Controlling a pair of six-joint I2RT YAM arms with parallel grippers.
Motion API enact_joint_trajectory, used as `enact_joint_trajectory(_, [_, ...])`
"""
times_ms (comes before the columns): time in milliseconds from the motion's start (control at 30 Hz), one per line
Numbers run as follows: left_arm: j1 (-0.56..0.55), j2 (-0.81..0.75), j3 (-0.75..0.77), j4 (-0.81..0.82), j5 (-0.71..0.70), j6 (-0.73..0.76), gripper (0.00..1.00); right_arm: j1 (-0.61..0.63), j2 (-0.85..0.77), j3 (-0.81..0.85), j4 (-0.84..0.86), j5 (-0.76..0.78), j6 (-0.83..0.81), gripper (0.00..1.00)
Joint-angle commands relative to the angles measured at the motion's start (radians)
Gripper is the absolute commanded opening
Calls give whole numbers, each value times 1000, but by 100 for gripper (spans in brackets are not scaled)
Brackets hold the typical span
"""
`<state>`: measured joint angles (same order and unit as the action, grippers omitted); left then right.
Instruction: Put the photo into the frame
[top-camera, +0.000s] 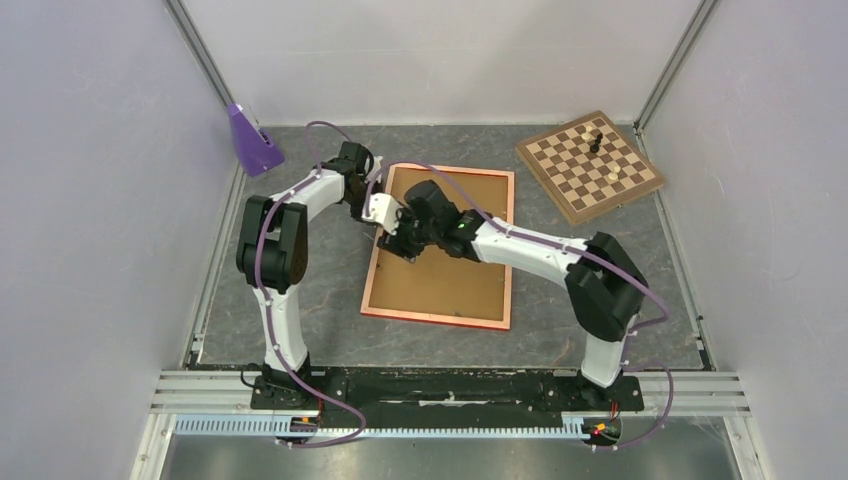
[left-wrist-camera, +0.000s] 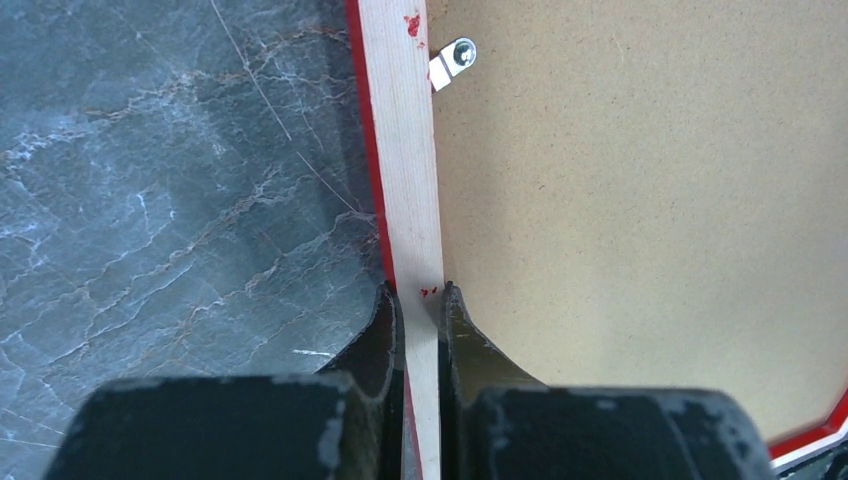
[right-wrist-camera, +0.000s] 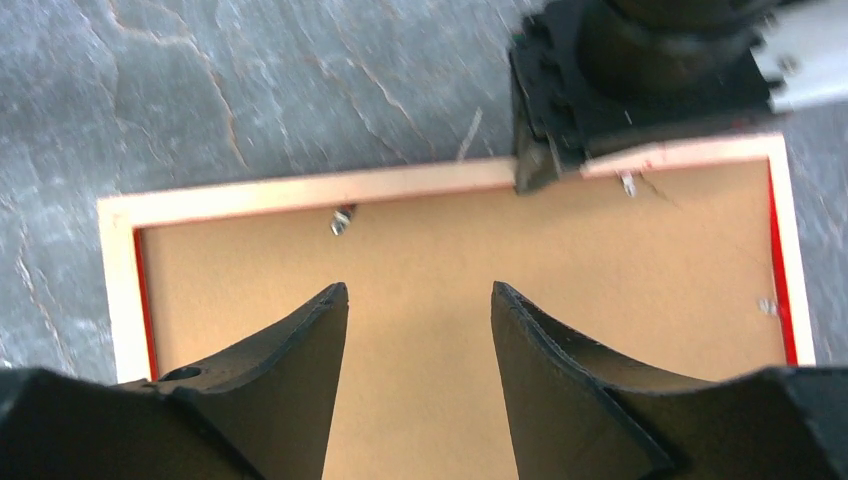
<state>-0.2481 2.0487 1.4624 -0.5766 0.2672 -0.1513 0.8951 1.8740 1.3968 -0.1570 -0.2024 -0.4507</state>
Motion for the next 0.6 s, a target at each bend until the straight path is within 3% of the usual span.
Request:
enact_joint_trajectory(0, [-26, 68, 22, -111, 49, 96, 2, -71, -100, -115, 13, 7, 30, 59])
enact_joint_trajectory(333, [-35, 144, 245, -290, 19, 341, 2, -292, -230, -299, 89, 82, 46, 61])
enact_joint_trajectory(567, [-90, 167, 347, -301, -125, 543, 2, -396, -273, -331, 119, 136, 70, 62])
